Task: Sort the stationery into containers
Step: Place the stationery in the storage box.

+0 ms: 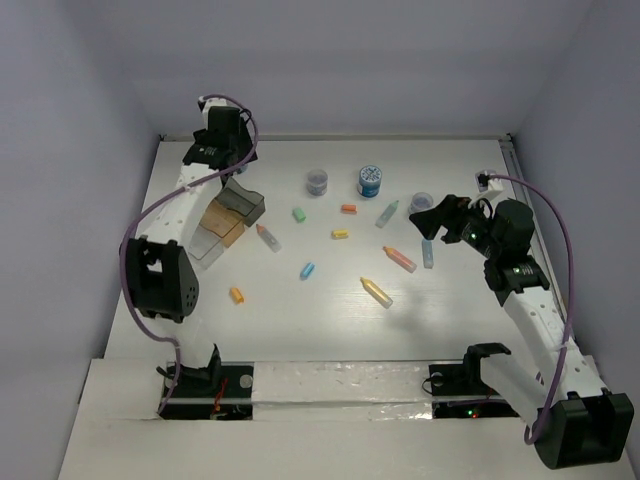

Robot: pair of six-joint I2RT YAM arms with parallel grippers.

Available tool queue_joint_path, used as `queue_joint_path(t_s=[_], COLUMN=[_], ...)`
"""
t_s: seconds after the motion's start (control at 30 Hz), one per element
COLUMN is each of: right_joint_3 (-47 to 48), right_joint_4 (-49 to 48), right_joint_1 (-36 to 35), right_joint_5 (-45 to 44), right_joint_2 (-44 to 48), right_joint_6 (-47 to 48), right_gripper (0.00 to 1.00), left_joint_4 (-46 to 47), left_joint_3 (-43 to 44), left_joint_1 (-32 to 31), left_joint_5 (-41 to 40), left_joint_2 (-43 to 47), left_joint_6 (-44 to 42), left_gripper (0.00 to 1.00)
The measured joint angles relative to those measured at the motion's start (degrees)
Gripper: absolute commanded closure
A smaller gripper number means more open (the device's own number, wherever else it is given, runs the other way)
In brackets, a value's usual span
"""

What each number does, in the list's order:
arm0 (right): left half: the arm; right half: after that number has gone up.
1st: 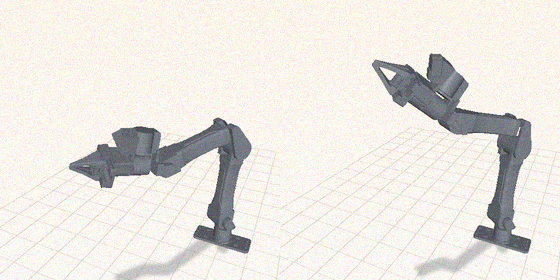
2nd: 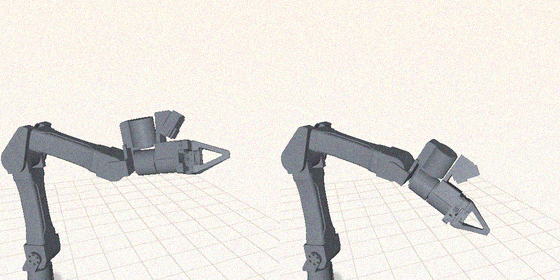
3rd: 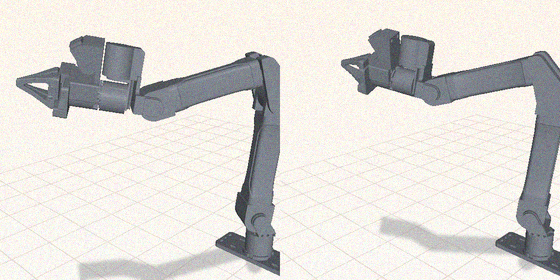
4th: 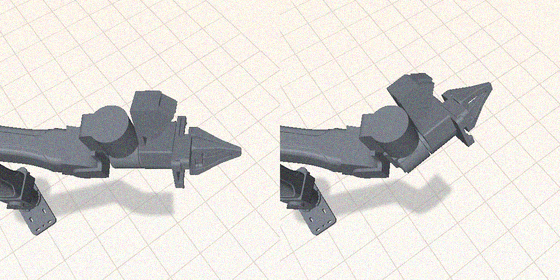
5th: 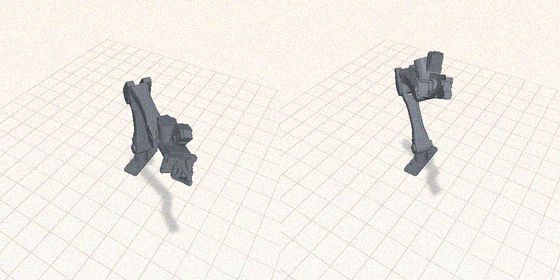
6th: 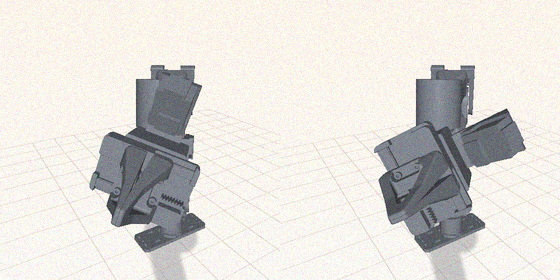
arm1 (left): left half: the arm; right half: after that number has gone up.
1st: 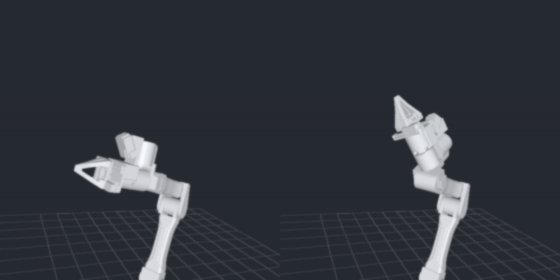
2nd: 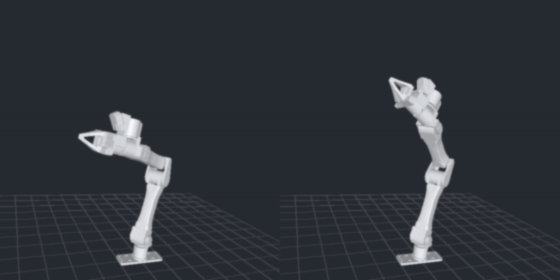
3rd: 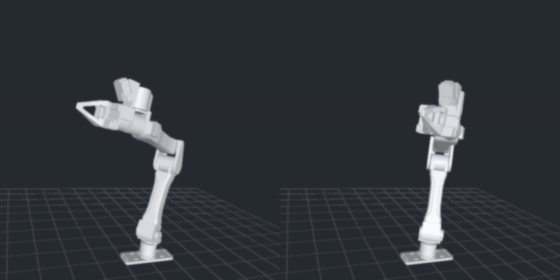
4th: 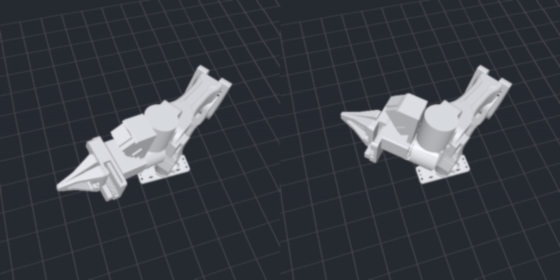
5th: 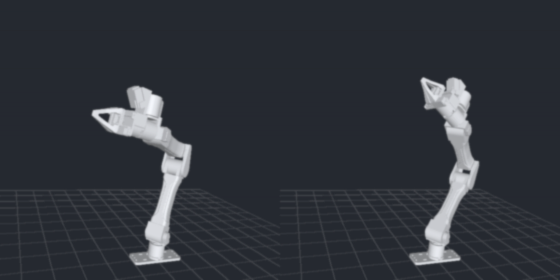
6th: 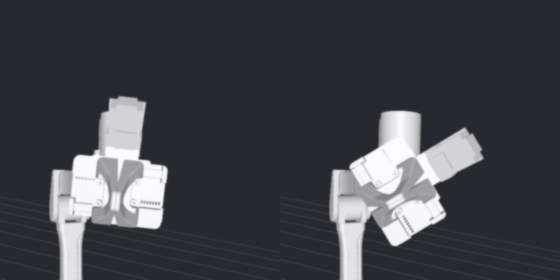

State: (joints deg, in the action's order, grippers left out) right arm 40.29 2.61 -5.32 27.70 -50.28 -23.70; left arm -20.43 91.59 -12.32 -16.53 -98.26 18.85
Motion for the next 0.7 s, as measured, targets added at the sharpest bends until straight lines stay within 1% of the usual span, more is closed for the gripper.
queue_joint_path(t_s=[0.2,0.5,0.7], right_joint_3=[0.0,0.0,0.0], right_joint_4=[0.0,0.0,0.02], right_joint_1=[-0.11,-0.44,-0.44], right_joint_5=[0.02,0.2,0.2], right_joint_2=[0.0,0.0,0.0], right_joint_6=[0.15,0.15,0.15], right_gripper=[0.14,0.14,0.14], left_joint_4=[-2.97,-2.86,-2.58], left_joint_3=[0.02,-0.11,-0.09], left_joint_1=[2.14,4.83,5.31], left_joint_5=[-0.76,-3.41,-3.76], left_joint_2=[-6.4,-7.45,-9.27], left_joint_6=[-0.55,-1.4,-2.03], left_gripper=[0.69,0.68,0.66])
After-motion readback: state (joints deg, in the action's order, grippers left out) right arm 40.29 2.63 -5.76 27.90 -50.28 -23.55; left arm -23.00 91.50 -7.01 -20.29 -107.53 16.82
